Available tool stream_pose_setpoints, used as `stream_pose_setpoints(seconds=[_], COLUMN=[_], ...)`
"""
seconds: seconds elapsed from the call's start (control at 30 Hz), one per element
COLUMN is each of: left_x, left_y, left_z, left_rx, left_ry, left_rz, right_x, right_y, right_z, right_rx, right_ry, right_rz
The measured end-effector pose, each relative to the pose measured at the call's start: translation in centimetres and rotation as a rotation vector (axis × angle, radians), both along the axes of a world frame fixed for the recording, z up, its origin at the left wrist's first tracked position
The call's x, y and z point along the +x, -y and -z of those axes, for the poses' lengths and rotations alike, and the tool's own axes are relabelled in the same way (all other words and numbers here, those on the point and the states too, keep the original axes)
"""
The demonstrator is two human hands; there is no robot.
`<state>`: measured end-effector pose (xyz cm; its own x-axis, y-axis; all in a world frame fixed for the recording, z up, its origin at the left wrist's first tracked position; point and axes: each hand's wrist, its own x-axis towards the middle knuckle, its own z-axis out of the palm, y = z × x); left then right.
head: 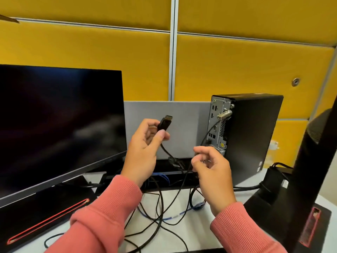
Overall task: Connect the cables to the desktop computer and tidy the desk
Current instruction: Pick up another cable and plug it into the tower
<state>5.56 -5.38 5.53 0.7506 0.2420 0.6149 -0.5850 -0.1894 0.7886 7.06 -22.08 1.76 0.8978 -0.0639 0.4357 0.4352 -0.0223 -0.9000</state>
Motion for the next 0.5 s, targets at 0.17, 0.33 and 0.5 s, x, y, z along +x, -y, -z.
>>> stream_pose_setpoints(seconds=[0.17, 0.33, 0.5], left_x=[-0.4, -0.6, -0.7], left_y=[0.1, 0.2, 0.5], left_z=[-0.9, -0.7, -0.6], left_rx=[0.003, 0.070, 0.081], left_ry=[-0.077, -0.105, -0.096], left_rz=[0.137, 0.230, 0.269], right_x=[-0.5, -1.8, -2.2], right_y=[-0.7, -1.2, -1.6], right_z=[-1.9, -5.0, -5.6], right_rx=[-0.038, -0.076, -0.081], right_ry=[0.089, 0.331, 0.425], right_rz=[-0.057, -0.141, -0.074])
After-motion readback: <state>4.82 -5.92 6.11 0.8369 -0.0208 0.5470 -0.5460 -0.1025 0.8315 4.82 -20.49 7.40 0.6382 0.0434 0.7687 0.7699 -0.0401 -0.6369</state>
